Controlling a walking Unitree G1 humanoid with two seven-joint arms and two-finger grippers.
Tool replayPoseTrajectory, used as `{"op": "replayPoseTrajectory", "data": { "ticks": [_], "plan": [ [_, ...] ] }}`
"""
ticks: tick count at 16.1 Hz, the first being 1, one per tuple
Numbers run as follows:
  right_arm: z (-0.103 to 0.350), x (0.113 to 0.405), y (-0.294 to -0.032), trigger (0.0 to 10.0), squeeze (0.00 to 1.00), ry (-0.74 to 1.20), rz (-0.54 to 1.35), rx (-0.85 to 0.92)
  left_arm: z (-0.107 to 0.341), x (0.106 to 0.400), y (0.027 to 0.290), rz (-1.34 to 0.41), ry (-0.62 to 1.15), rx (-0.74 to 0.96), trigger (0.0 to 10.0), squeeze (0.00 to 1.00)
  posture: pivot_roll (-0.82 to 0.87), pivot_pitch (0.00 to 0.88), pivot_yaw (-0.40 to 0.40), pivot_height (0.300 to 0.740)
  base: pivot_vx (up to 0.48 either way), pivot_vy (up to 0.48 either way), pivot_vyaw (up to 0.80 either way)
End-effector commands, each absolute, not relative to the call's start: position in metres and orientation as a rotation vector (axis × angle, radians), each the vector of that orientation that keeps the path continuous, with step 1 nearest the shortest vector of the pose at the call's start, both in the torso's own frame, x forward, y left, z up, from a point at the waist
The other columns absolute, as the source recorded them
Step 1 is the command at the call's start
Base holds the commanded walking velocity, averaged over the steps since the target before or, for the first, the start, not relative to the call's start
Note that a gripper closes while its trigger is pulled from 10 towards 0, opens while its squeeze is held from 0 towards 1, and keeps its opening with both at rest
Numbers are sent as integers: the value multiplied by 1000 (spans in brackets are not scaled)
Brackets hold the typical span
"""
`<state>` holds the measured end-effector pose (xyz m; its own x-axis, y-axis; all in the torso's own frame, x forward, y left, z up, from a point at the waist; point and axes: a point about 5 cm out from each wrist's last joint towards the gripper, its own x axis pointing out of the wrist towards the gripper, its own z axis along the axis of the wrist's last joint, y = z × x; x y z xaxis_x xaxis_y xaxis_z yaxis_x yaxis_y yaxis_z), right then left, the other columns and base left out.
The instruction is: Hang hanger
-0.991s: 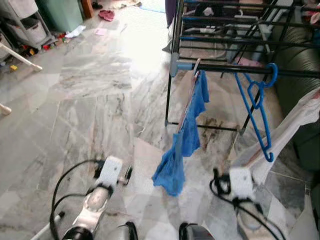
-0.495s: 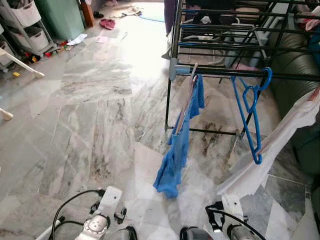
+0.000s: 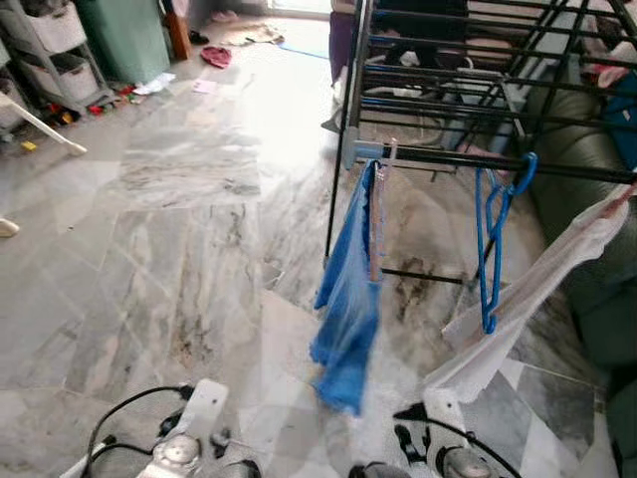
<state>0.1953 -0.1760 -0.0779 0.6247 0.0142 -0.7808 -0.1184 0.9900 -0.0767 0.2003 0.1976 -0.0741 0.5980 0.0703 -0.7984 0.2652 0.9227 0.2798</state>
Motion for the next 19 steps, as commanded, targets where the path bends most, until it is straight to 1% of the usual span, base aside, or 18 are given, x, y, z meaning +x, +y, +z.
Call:
{"op": "replayPoseTrajectory", "data": {
  "ticks": [1, 3, 6, 7, 9, 11, 14, 16, 19],
  "plan": [
    [-81, 191, -178, 10000, 0, 926, 88, -114, -81, 188, 199, -127, 980, 420, 10000, 0, -49, 87, -19, 740, 0, 0, 0],
    [-81, 190, -175, 10000, 0, 926, 96, -83, -84, 181, 203, -116, 1010, 431, 10000, 0, -50, 87, -7, 740, 0, 0, 0],
    [-88, 177, -173, 10000, 0, 977, 106, -81, -82, 184, 201, -140, 1007, 461, 10000, 0, -40, 80, -12, 740, 0, 0, 0],
    [-90, 172, -172, 10000, 0, 991, 116, -86, -83, 181, 205, -135, 1007, 460, 10000, 0, -40, 81, -15, 740, 0, 0, 0],
    [-93, 167, -172, 10000, 0, 1010, 142, -107, -85, 174, 210, -135, 1010, 466, 10000, 0, -43, 78, -17, 740, 0, 0, 672],
    [-93, 167, -173, 10000, 0, 1013, 143, -110, -86, 173, 210, -137, 1011, 468, 10000, 0, -43, 78, -17, 740, 0, 0, 800],
    [-91, 170, -178, 10000, 0, 1020, 131, -129, -89, 161, 216, -159, 1044, 494, 10000, 0, -58, 91, -8, 740, 0, 0, 800],
    [-92, 169, -171, 10000, 0, 1022, 131, -121, -90, 158, 221, -144, 1058, 489, 10000, 0, -72, 96, -2, 740, 0, 0, 800],
    [-94, 167, -161, 10000, 0, 1028, 138, -111, -88, 158, 228, -85, 1070, 399, 10000, 0, -73, 102, 1, 740, 0, 0, 800]
  ]
}}
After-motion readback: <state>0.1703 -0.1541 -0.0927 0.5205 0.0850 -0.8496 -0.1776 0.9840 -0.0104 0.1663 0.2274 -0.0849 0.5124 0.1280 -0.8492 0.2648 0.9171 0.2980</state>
